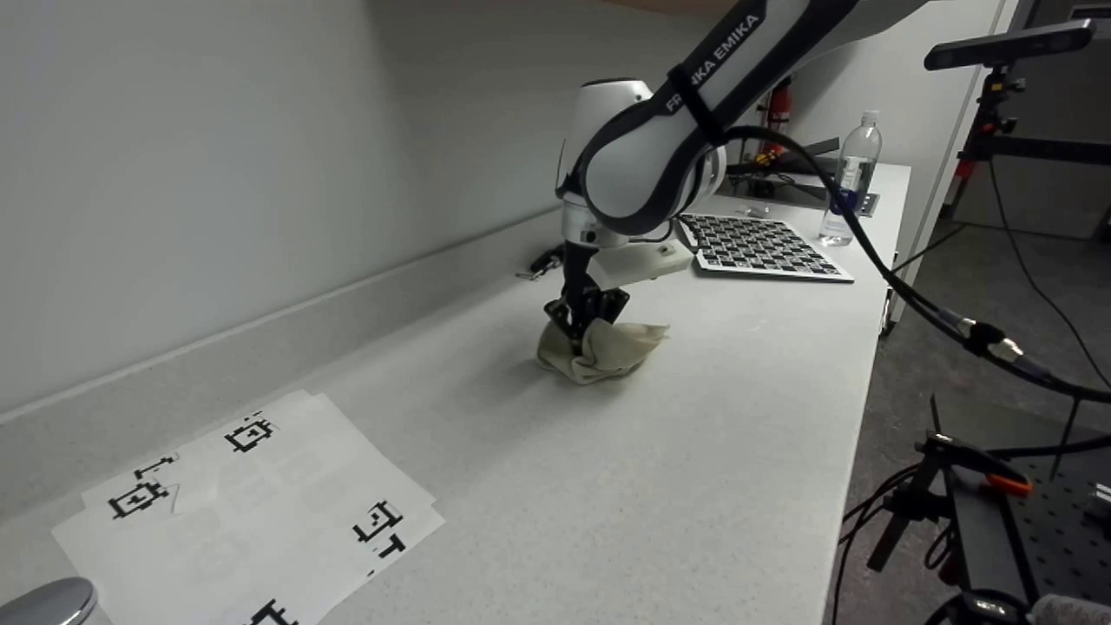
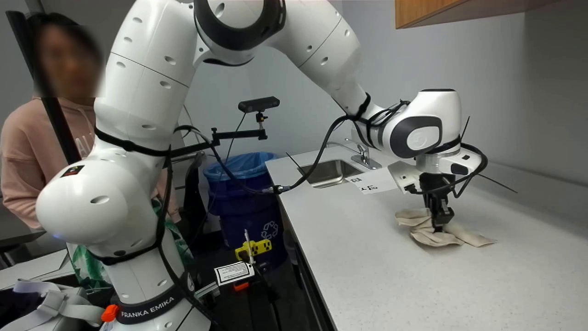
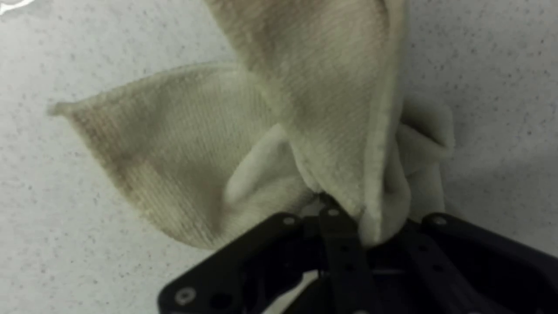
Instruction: Wipe the countertop with the towel
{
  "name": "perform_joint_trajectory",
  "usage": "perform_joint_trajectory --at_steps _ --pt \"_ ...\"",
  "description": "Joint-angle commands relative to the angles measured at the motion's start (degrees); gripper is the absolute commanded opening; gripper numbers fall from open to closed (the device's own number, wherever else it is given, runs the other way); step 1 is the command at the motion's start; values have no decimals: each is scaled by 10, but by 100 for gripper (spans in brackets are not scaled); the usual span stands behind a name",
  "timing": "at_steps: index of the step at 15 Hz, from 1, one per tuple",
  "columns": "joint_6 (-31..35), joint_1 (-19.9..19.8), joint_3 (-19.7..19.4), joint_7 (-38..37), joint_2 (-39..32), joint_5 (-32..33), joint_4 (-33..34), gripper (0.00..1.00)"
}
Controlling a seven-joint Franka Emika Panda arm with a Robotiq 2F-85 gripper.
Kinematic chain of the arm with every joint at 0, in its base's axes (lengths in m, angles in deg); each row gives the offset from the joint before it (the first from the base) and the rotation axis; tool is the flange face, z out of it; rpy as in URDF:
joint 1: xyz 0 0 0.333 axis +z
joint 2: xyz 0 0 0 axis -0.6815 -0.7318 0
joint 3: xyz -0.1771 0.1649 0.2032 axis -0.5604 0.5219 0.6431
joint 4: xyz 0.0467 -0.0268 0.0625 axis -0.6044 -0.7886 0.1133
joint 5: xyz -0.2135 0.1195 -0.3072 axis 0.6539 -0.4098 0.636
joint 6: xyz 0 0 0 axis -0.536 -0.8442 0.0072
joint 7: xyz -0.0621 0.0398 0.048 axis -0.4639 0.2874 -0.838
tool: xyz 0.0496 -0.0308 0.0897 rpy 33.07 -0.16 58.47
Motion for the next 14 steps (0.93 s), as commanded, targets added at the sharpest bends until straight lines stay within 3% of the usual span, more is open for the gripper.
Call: perform_joint_trajectory --at_steps 1,7,14 --pt "35 -9 8 15 39 -23 -89 2" --pt "58 2 -3 2 82 -14 -153 2" --pt "30 24 -16 -10 77 33 -116 2"
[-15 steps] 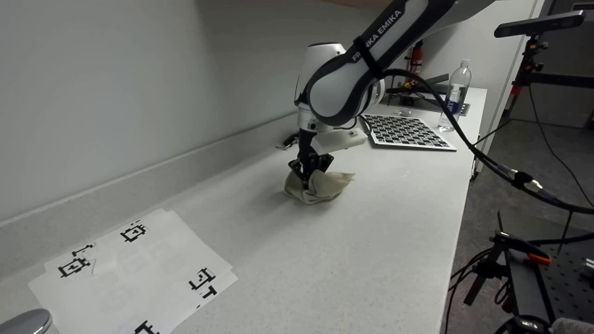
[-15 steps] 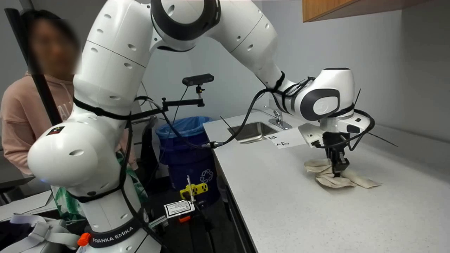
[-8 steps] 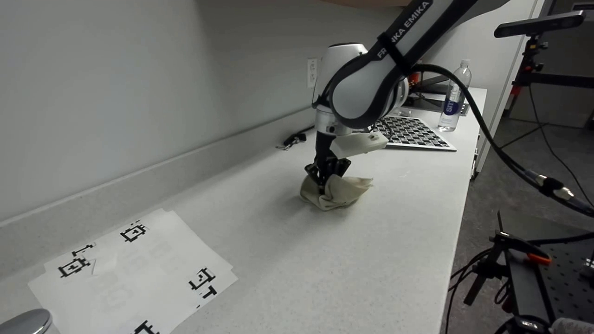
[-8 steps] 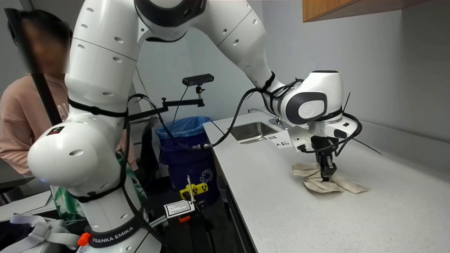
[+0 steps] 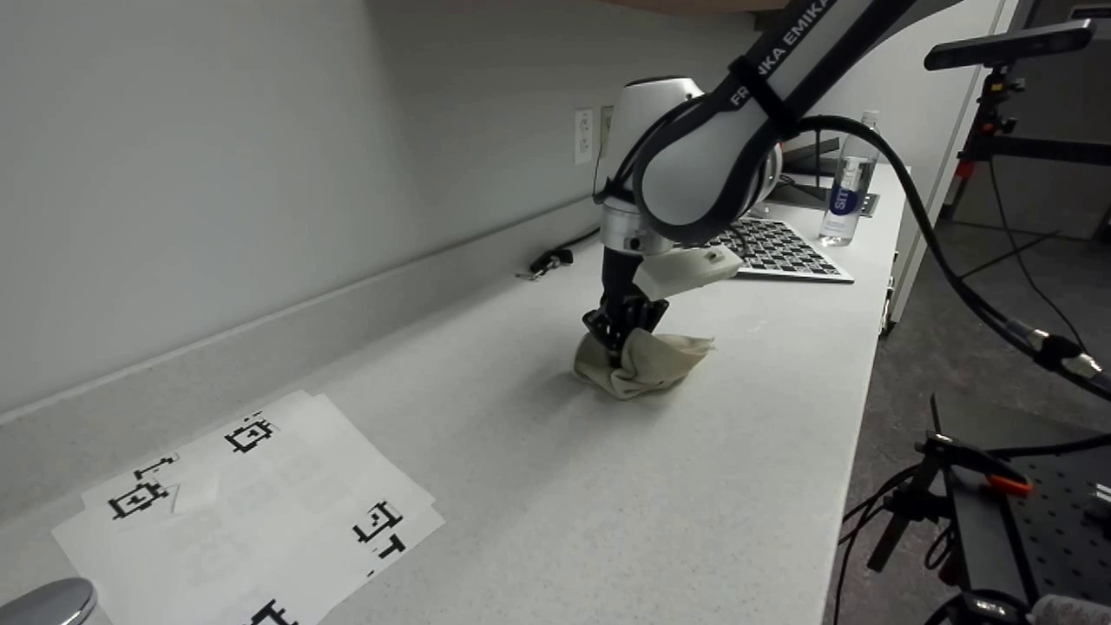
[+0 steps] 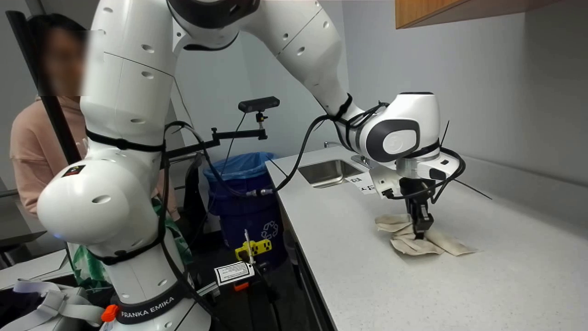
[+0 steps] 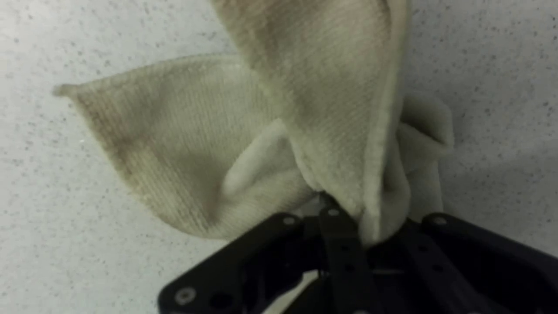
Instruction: Wipe the countertop with the towel
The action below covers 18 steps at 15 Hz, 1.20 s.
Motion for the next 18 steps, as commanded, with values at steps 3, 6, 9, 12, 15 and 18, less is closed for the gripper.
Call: perform_joint_trajectory --at_steps 3,6,9,12,15,18 --pt "-21 19 -15 -10 -8 43 34 2" --pt "-21 19 -20 -11 -15 54 63 2" --pt "-20 18 -28 -13 -23 64 100 2" --pt "-20 23 -44 -27 -32 82 133 2" --pt "-16 35 -71 -63 -40 110 155 2" --pt "-16 44 -97 -99 -48 137 174 2"
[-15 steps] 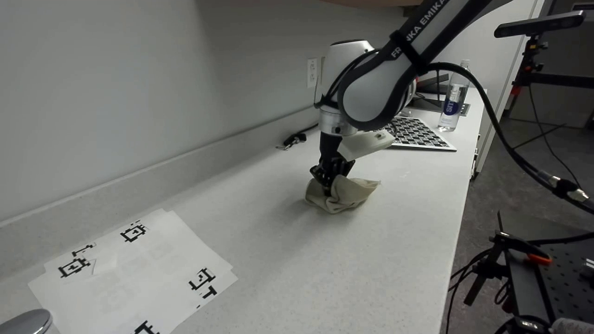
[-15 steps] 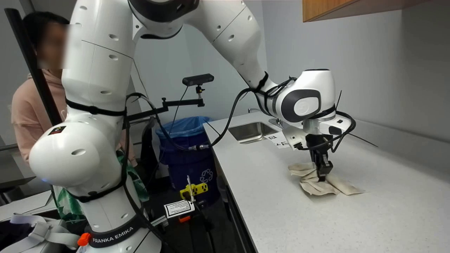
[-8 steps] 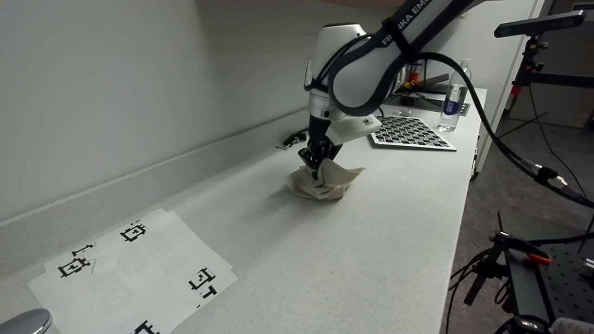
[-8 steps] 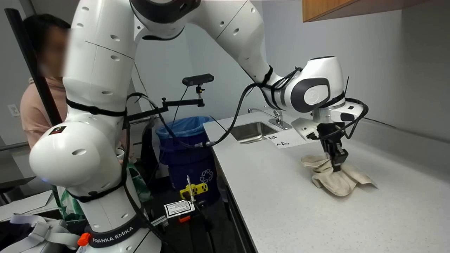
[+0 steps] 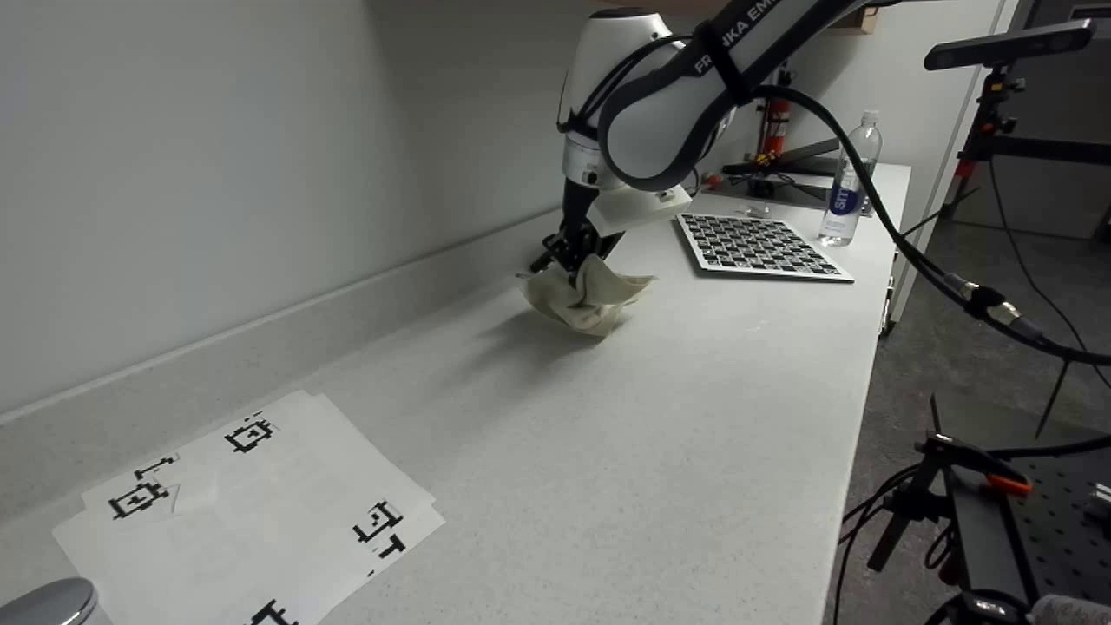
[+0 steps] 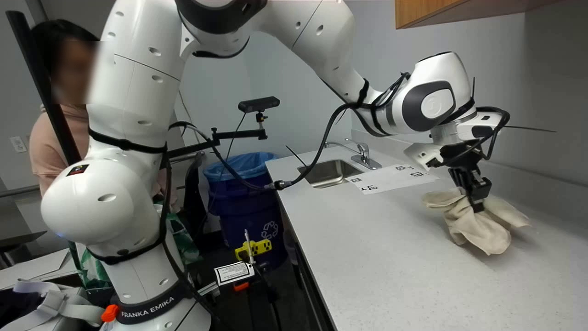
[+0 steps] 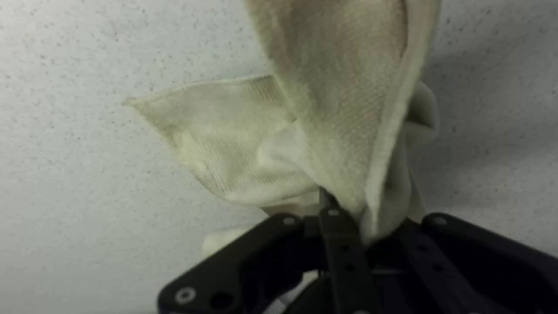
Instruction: Wipe the countertop with the towel
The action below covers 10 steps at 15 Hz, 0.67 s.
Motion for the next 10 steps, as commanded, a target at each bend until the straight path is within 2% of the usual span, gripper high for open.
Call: perform_joint_trajectory --at_steps 1,4,10 --pt "-14 23 -40 -57 -22 38 41 2" --pt "-16 31 -55 -92 -41 49 64 2" --pt "-13 22 -45 -121 -74 27 98 2"
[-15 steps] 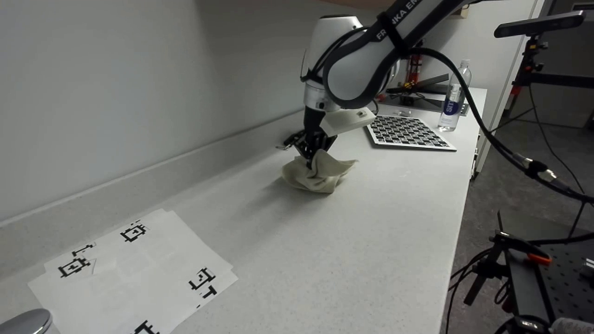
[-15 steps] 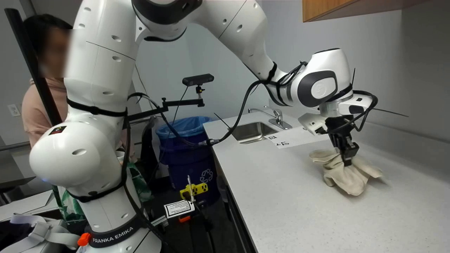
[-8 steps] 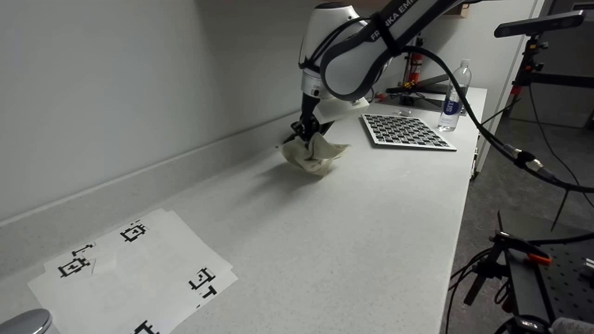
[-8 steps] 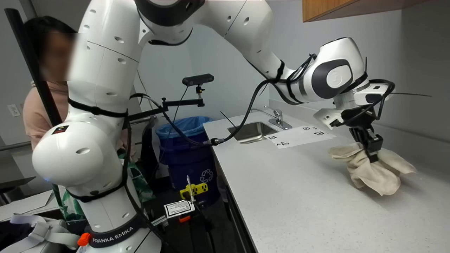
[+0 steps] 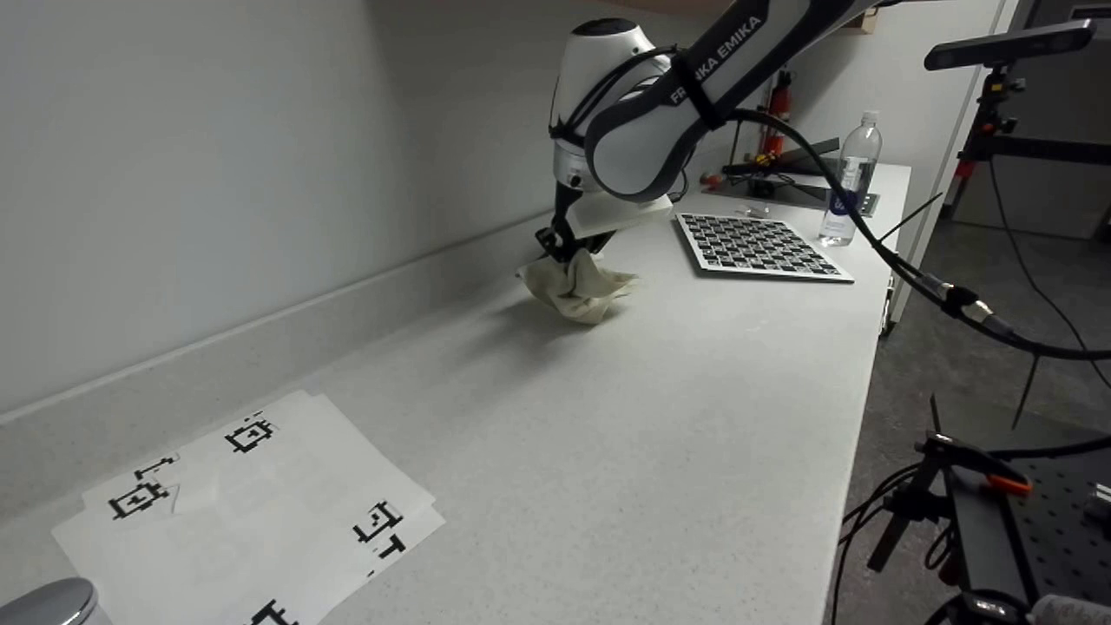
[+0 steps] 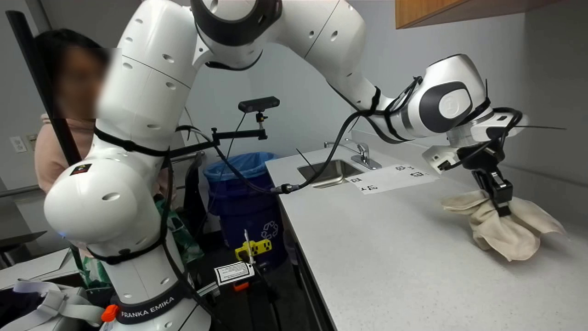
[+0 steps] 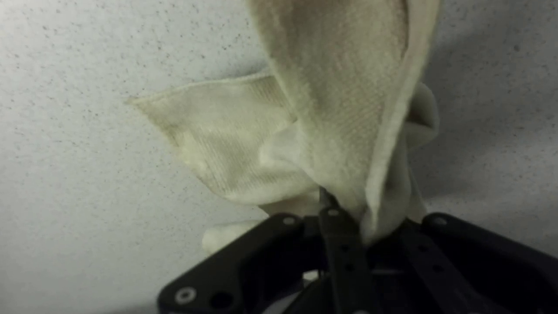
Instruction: Wipe the countertop with the towel
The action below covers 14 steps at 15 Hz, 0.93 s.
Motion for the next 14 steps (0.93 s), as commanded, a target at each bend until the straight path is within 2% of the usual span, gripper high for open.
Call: perform_joint_trajectory --at_steps 1,7,10,12,13,14 --pt "-14 4 -3 -27 -24 -6 37 2" --pt "-21 10 -11 -58 -36 1 53 2" --pt "-27 2 1 -46 -35 -6 53 2" --pt "-31 -3 9 -40 -34 -15 53 36" --pt "-7 -1 3 -41 -26 -5 31 17" --pt "-10 -1 5 -41 -26 -5 31 25"
